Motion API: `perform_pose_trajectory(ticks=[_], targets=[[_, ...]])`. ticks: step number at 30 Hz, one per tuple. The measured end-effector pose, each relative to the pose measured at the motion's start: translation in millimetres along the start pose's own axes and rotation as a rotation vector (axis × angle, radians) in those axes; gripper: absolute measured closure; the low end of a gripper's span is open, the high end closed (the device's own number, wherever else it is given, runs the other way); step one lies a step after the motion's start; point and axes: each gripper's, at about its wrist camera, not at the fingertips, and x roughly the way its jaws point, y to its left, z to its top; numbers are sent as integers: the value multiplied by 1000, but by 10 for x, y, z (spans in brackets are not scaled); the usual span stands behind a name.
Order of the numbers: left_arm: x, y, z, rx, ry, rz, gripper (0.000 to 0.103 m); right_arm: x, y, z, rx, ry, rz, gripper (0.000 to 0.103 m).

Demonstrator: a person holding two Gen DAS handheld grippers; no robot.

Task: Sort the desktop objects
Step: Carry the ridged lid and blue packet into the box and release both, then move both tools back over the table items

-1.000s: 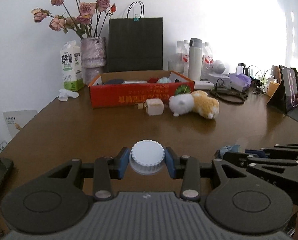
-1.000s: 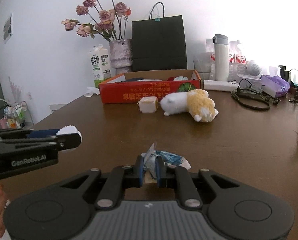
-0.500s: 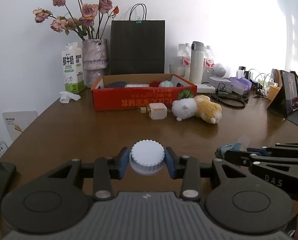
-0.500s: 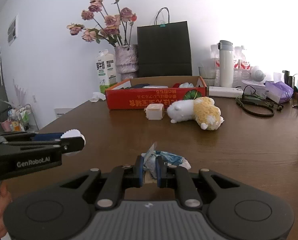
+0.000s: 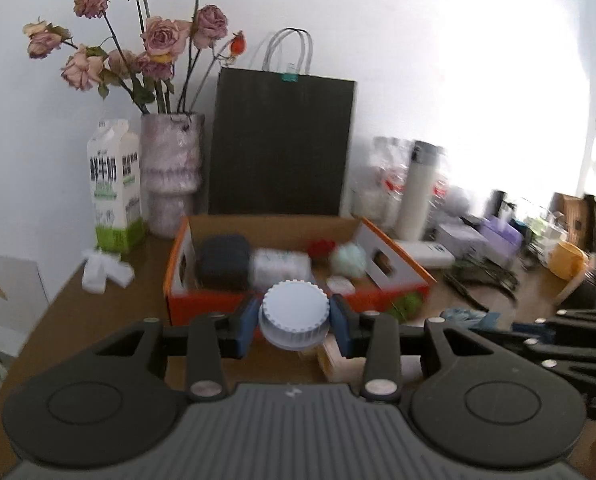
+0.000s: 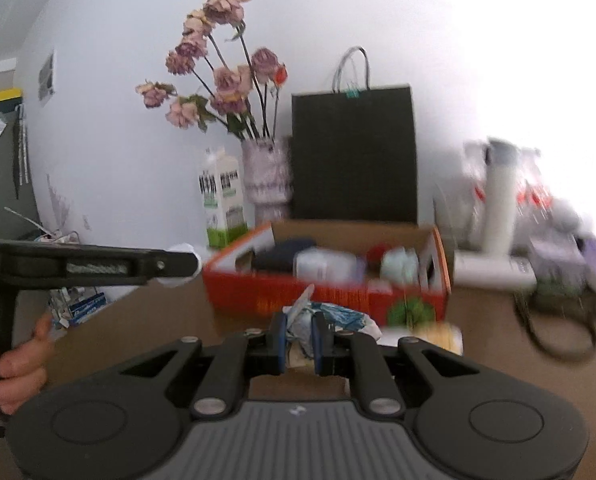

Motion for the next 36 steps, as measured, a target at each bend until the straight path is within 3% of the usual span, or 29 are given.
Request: perform_pose_trajectory(ticks=[5,11,16,18,19,20,21,23,29,36], targets=[[743,217,305,-37,99,-13,63,698,-281,413,35,47,41,91],[1667,364,452,-72,264,15,63,1760,-578,712,136,202,28,91],[2078,423,369,-37,357,43,63,2406,-665,610,192,343,12,86],[2124,468,324,-42,356,68,53,2555,-708,520,224,392,17,77],[2130,505,304,-58,346,70,36,2594,-722,491,235,406,20,68],[2113,523,291,-62,331,58,35,2616,-741,473,252,420,16,48],[2091,532,289,-49,321,49,34,2608,-759,461,268,423,3,40],[2008,516,292,-16,301,46,23,2520,-773,478,271,394,10,40],[1653,383,412,7,230,70,10,2126,-691,652,209,329,-46,40],[1103,139,357,9,190,109,3,1451,-455,673,110,258,-98,33]])
